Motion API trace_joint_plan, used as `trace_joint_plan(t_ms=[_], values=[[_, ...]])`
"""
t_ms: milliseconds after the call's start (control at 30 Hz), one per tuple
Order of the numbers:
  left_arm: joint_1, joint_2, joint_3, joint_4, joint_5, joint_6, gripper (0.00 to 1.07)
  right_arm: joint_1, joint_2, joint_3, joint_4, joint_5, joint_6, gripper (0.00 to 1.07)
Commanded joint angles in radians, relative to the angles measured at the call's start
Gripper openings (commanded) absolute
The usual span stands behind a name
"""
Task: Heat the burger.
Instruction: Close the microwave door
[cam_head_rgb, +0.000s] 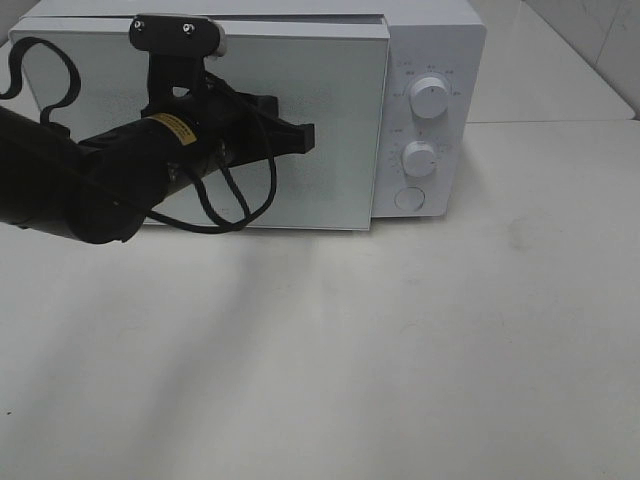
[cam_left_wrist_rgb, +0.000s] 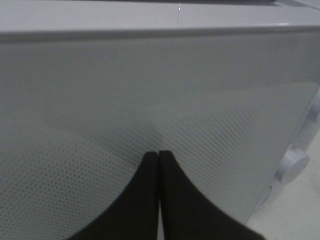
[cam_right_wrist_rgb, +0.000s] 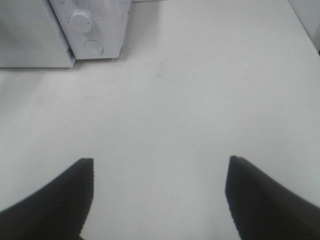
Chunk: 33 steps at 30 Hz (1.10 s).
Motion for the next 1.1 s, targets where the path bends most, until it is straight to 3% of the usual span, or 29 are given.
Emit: trace_joint_plan(t_ms=[33, 267, 600, 800, 1100], values=[[-0.005, 0.015, -0.051, -0.089, 0.0, 0.058, 0.0, -0.004, -0.026, 0.0, 0.0, -0.012, -0.001, 0.72], [-0.005, 0.053, -0.131, -0.184, 0.006, 0.144, 0.0, -0.004, -0.026, 0.0, 0.0, -0.012, -0.001, 0.72], [0.003, 0.086, -0.212, -0.204, 0.042, 0.169, 0.0, -0.004, -0.026, 0.0, 0.001, -0.012, -0.001, 0.72], [-0.024, 0.04, -0.159, -0.204, 0.066, 0.188, 0.0, -0.004, -0.026, 0.0, 0.0, -0.012, -0.001, 0.72], [-0.095, -0.083, 0.019, -0.207, 0.113, 0.188, 0.0, -0.004, -0.026, 0.0, 0.0, -0.012, 0.0, 0.72]])
